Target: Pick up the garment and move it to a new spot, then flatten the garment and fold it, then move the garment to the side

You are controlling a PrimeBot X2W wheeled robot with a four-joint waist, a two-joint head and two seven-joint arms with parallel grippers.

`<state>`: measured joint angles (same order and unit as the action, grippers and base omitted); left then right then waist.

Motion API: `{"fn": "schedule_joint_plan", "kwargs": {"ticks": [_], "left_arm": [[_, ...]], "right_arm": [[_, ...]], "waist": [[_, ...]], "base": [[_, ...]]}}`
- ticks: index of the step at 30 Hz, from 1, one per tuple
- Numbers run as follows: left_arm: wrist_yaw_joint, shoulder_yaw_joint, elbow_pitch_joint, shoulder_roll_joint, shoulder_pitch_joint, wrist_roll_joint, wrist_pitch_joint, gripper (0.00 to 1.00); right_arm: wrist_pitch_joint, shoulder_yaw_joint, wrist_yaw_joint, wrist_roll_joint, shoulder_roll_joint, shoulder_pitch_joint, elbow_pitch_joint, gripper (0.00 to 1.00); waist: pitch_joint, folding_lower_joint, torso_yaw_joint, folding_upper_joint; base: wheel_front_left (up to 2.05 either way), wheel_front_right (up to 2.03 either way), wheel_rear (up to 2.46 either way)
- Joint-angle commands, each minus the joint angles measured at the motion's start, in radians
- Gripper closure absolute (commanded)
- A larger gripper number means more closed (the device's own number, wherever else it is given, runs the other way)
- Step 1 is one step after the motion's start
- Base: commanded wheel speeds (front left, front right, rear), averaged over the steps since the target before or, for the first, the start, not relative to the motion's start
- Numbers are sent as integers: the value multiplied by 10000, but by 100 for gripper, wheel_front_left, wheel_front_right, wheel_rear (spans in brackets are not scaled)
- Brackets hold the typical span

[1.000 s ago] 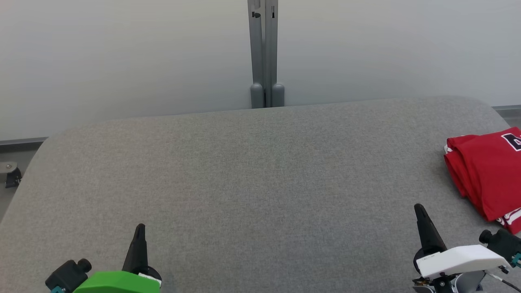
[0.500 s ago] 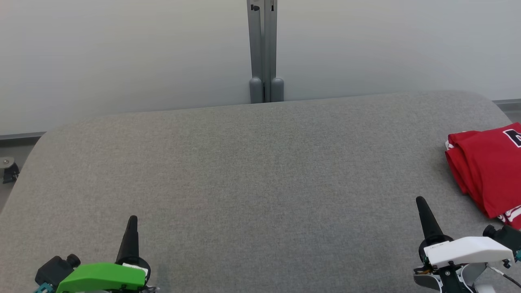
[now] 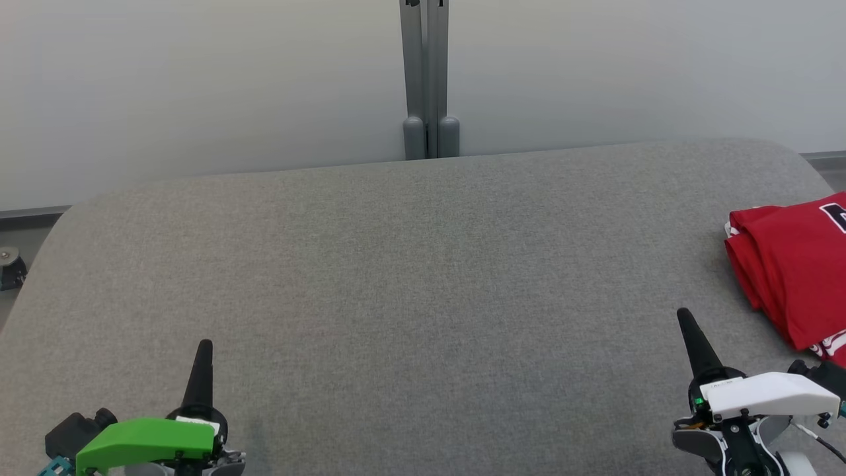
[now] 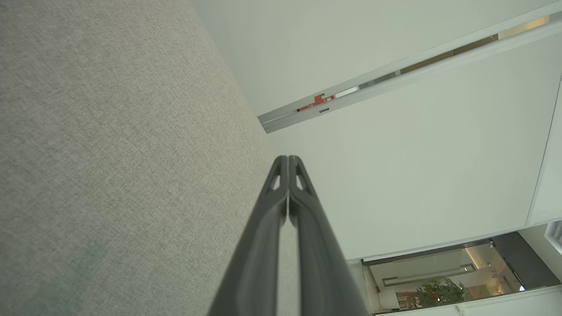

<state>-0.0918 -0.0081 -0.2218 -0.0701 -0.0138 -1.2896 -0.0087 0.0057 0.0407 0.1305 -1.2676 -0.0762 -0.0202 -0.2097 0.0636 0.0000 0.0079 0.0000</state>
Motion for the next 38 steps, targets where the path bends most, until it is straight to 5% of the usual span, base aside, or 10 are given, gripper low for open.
{"fn": "schedule_joint_plan", "kwargs": {"ticks": [1, 38], "left_arm": [[-79, 82, 47, -54, -321, -245, 73, 100], [-362, 858, -197, -3, -902, -2943, 890, 100]], "right_arm": [[72, 62, 5, -248, -16, -236, 32, 100], [870, 551, 6, -3035, 145, -830, -298, 100]], "waist": [[-24, 0, -3, 0], [-538, 0, -63, 0]], "base": [[0, 0, 0], [0, 0, 0]]}}
